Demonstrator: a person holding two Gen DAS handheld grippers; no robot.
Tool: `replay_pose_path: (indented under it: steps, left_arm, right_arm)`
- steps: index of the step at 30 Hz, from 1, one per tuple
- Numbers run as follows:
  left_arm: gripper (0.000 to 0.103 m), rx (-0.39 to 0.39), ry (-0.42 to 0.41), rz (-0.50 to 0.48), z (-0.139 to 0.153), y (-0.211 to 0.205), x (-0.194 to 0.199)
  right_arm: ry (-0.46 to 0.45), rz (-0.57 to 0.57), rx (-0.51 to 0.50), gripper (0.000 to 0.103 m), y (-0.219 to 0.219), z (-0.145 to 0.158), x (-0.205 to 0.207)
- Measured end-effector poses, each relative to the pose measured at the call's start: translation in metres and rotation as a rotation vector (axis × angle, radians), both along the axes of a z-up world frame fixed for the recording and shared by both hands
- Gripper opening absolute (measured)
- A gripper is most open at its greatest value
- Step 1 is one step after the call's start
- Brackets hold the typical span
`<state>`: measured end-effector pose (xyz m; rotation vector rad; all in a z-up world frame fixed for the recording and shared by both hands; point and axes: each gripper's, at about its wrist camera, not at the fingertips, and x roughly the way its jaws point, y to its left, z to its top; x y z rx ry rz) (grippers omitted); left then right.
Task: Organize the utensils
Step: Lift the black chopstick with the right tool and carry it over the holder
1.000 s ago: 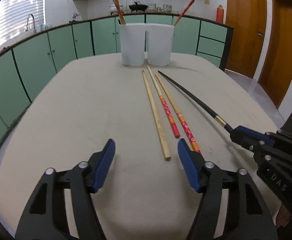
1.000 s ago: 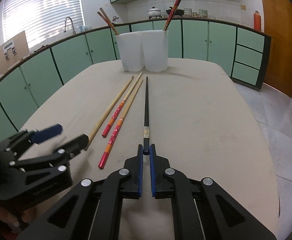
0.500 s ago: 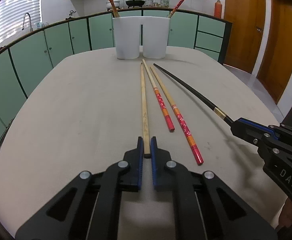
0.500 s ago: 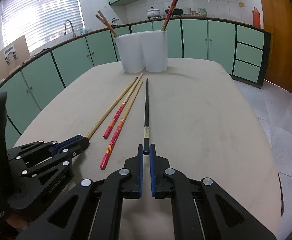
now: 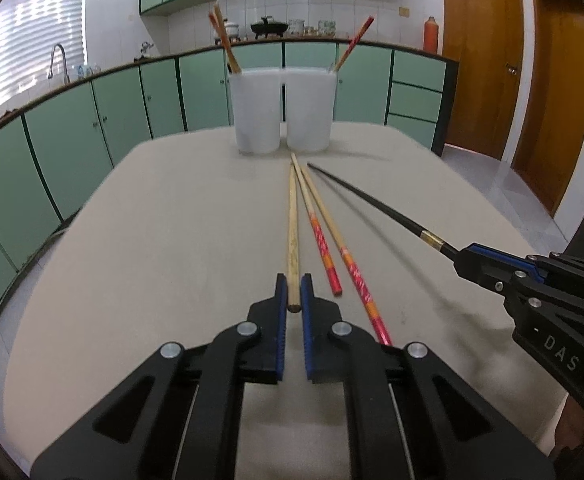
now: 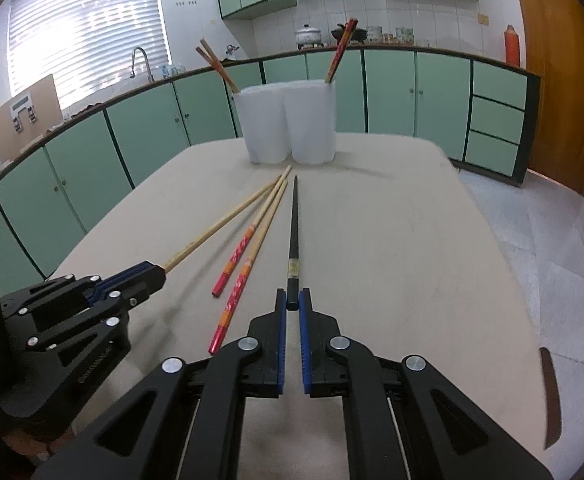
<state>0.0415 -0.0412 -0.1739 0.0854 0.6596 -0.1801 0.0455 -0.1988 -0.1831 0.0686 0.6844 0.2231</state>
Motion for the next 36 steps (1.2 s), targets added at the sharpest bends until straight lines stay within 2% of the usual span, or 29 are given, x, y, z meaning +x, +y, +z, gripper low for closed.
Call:
replay_pose_path:
  steps: [11, 18, 26, 36]
  left_arm:
    - [0.006, -0.040, -0.133, 0.009, 0.055, 0.009, -0.001]
    - [0.006, -0.064, -0.192, -0.002, 0.092, 0.012, 0.017]
    - [0.006, -0.085, -0.188, -0.029, 0.124, 0.013, 0.050]
    - [0.006, -0.101, -0.160, -0.056, 0.148, 0.018, 0.084]
  right_arm:
    - [-0.086, -0.006, -0.015, 0.006, -0.010, 0.043, 0.003]
    - [-0.130, 0.021, -0.014, 0.006, -0.015, 0.082, 0.017]
    - [-0.151, 0.072, -0.048, 0.006, -0.011, 0.124, 0.050]
    - [-0.108, 0.135, -0.090, 0.006, -0.005, 0.150, 0.097]
